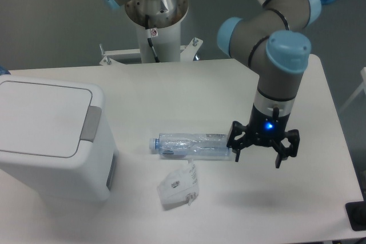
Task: Open the trash can
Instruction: 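Move the open gripper over the bottle toward the trash can lid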
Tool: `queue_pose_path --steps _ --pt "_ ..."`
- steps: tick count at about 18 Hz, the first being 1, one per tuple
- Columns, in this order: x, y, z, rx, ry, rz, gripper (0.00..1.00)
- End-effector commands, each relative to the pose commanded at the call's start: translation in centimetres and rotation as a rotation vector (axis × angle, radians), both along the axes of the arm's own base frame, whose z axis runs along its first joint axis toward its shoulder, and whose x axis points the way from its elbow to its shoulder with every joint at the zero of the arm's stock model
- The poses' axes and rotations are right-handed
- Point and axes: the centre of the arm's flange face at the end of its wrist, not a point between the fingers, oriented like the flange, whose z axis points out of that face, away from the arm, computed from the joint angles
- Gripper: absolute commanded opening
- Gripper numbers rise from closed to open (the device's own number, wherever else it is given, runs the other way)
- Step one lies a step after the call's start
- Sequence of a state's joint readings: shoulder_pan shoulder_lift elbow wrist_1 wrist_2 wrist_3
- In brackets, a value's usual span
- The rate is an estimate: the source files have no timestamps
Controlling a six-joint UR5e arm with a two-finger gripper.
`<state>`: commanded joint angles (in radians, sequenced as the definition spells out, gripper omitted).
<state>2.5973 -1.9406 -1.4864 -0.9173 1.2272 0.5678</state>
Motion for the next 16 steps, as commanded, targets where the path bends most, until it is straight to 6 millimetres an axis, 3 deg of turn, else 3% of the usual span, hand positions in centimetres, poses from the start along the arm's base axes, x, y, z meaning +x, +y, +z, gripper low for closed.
queue_pose_path --steps 5,9,12,16 --pt "4.8 2.8 3.7 0.083 -0.015 -0.041 1.00" --pt "7.7 2.6 8.6 0.213 -0.062 -0.032 1.00" --pt "10.9 3.8 10.3 0.243 -0.090 -0.041 1.00" --pt "15.4 5.3 10.8 0.243 -0.101 -0.098 1.00"
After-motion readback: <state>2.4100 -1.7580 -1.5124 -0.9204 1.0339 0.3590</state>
